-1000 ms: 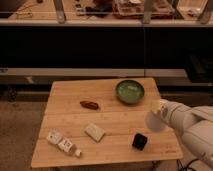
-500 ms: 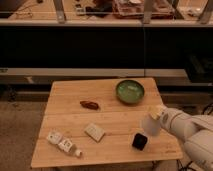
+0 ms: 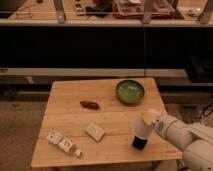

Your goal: Place the ceramic cup over the eraser

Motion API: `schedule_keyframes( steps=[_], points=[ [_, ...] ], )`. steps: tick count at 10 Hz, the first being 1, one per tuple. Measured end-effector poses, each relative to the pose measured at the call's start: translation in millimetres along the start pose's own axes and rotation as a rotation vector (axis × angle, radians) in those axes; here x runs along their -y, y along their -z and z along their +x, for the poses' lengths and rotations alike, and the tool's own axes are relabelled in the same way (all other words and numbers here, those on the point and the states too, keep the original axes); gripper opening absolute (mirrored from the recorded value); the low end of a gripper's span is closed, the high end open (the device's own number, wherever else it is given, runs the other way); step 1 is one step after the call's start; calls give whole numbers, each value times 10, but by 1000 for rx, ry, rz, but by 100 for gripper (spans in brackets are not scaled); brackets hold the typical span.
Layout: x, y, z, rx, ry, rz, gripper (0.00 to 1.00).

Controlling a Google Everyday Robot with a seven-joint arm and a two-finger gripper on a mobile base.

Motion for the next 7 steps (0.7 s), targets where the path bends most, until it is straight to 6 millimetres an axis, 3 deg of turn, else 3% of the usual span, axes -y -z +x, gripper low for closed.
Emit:
schedule_keyframes(
  steps=[4,7],
  points=[
    [-222,66,-75,17,68,-30,0],
    [-259,95,-112,26,73,-35,0]
  ],
)
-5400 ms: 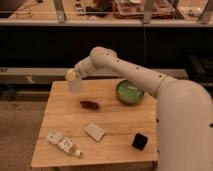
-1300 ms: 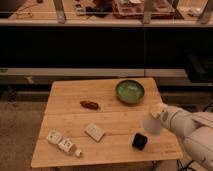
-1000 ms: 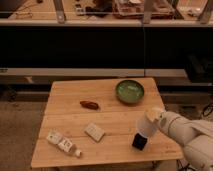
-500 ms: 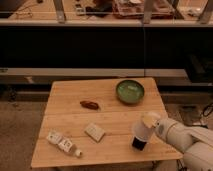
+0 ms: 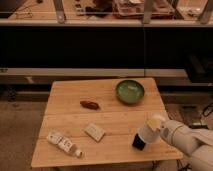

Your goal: Place the ceramic cup over the eraser

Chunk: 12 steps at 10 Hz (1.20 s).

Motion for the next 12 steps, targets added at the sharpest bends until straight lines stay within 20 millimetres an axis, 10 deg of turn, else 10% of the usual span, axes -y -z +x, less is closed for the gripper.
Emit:
schedule_keyframes(
  steps=[12],
  points=[
    [20,-162,-156,15,-50,52,0]
  ],
)
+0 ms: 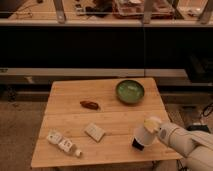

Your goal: Place the ceramic cup over the eraser

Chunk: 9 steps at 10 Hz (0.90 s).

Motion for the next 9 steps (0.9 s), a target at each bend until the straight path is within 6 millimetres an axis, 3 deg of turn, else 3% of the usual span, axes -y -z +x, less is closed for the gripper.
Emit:
schedule_keyframes(
  steps=[9],
  points=[
    [12,-182,-223,37,-10,30,0]
  ],
)
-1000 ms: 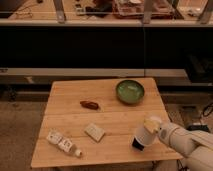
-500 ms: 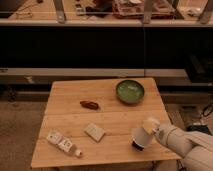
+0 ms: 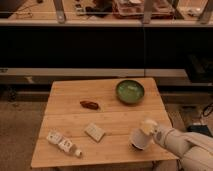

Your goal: Place the ceramic cup over the eraser

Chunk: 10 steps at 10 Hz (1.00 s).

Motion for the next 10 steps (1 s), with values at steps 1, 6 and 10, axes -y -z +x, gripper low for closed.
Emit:
schedule_keyframes(
  steps=[1,6,10],
  points=[
    [-14,-13,-22,3,0,0,0],
    [-43,-106,-158,35,7,1,27],
    [-53,-170,-197,49,12,-2,68]
  ],
)
